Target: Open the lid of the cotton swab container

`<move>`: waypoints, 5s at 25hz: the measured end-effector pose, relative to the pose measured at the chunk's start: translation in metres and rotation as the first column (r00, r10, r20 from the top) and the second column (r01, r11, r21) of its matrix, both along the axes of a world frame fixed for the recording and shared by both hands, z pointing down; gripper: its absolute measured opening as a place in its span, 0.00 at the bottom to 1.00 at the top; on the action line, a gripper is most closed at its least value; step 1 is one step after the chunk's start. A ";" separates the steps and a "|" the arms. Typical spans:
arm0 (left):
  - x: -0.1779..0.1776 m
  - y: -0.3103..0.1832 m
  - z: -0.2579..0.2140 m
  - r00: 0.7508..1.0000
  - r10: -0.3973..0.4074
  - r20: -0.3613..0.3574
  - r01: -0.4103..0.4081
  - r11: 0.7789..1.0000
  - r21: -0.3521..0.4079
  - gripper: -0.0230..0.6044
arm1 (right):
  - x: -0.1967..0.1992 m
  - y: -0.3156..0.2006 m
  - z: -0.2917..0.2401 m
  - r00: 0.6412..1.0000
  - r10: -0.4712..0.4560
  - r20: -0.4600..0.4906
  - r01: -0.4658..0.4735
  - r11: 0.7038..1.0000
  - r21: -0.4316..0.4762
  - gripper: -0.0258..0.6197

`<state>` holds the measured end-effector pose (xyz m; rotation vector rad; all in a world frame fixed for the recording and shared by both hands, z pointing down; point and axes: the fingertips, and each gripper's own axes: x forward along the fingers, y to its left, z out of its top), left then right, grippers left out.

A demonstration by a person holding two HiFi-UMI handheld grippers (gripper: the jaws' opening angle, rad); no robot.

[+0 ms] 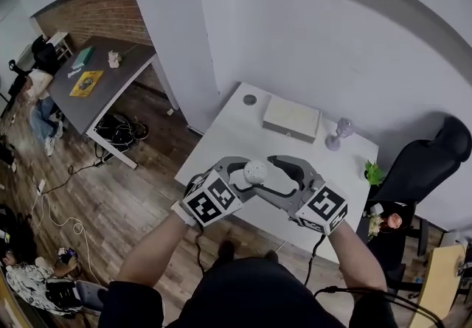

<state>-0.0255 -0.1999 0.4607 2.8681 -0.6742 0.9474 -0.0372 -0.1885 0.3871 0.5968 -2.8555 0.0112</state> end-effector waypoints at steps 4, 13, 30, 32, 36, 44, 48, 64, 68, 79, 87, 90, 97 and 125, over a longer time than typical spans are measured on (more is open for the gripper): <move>-0.001 0.010 0.001 0.999 0.023 0.046 -0.023 1.000 -0.001 0.44 | -0.011 0.005 0.001 0.999 -0.030 -0.030 0.030 1.000 -0.004 0.49; 0.005 0.027 0.010 0.996 0.088 0.035 -0.087 0.996 -0.035 0.44 | -0.014 0.021 0.026 0.984 -0.106 -0.140 0.103 0.994 -0.024 0.49; 0.003 0.045 0.022 0.992 0.123 0.041 -0.121 0.991 -0.049 0.43 | -0.012 0.027 0.032 0.994 -0.107 0.020 0.108 0.954 -0.279 0.44; 0.003 0.047 0.024 0.992 0.122 0.035 -0.120 0.991 -0.053 0.43 | -0.013 0.029 0.033 0.994 -0.107 0.024 0.109 0.952 -0.286 0.44; -0.002 0.052 0.027 0.992 0.119 0.030 -0.117 0.991 -0.064 0.43 | -0.012 0.027 0.023 0.994 -0.075 0.079 0.094 0.954 -0.285 0.46; -0.002 0.060 0.034 0.992 0.122 0.031 -0.120 0.990 -0.078 0.43 | -0.005 0.011 0.001 0.987 -0.018 0.157 0.059 0.965 -0.255 0.46; -0.003 0.063 0.035 0.993 0.119 0.021 -0.117 0.990 -0.078 0.43 | -0.004 0.001 -0.002 0.985 0.019 0.169 0.024 0.969 -0.247 0.45; 0.001 0.070 0.034 0.990 0.144 0.007 -0.143 0.987 -0.076 0.43 | 0.024 -0.052 0.031 0.953 0.237 0.189 -0.163 0.926 -0.340 0.39; 0.001 0.068 0.038 0.990 0.138 0.006 -0.137 0.987 -0.086 0.43 | 0.023 -0.055 0.041 0.949 0.255 0.185 -0.175 0.916 -0.360 0.38; -0.014 0.047 0.061 1.000 0.024 0.016 -0.022 0.991 -0.133 0.43 | 0.049 -0.060 0.002 0.898 0.354 0.261 -0.288 0.922 -0.259 0.32; -0.030 0.022 0.064 0.996 -0.091 0.023 0.093 0.987 -0.128 0.43 | 0.065 -0.059 -0.007 0.878 0.430 0.210 -0.408 0.902 -0.138 0.17; -0.034 0.016 0.060 0.990 -0.144 0.001 0.143 0.981 -0.131 0.43 | 0.074 -0.057 -0.010 0.868 0.458 0.192 -0.448 0.889 -0.093 0.15; -0.054 -0.002 0.053 0.955 -0.295 -0.040 0.288 0.949 -0.128 0.43 | 0.088 -0.051 -0.022 0.832 0.513 0.212 -0.526 0.851 0.007 0.14; -0.076 -0.014 0.037 0.907 -0.416 -0.070 0.412 0.909 -0.068 0.43 | 0.100 -0.035 -0.033 0.795 0.551 0.255 -0.590 0.800 0.110 0.11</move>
